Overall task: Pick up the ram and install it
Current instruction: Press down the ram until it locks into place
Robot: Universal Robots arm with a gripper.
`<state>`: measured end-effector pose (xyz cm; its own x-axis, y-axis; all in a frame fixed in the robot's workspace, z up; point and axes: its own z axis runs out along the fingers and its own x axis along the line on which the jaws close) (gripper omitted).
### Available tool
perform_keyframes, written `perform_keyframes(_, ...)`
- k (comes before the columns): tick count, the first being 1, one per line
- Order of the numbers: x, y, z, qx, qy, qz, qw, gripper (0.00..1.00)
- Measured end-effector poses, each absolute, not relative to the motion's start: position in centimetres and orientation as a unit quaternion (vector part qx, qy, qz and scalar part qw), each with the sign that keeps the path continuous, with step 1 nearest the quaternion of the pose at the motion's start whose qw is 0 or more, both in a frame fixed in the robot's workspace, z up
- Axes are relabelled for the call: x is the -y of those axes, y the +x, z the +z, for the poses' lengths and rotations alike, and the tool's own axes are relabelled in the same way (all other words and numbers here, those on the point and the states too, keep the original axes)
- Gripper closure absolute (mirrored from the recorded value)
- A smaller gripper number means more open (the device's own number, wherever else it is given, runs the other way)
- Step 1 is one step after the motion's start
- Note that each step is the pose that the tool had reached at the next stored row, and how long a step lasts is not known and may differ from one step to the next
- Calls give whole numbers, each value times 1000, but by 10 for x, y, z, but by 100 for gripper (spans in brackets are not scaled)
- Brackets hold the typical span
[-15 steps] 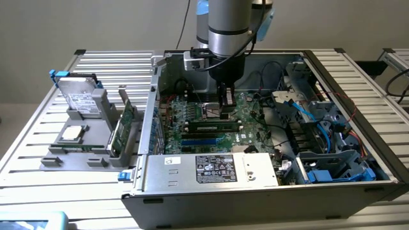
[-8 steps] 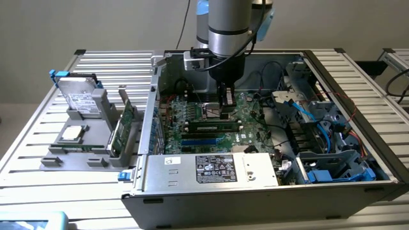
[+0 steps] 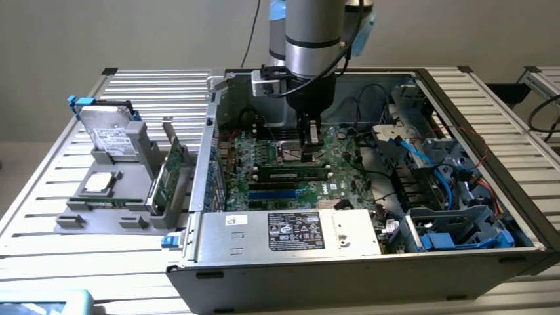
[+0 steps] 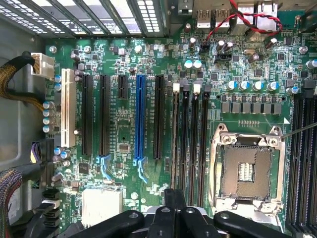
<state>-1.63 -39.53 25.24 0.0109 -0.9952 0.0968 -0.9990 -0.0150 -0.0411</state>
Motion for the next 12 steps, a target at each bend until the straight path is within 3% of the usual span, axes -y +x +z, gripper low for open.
perform_keyframes(12, 395, 4, 249, 701, 712, 36, 39, 89)
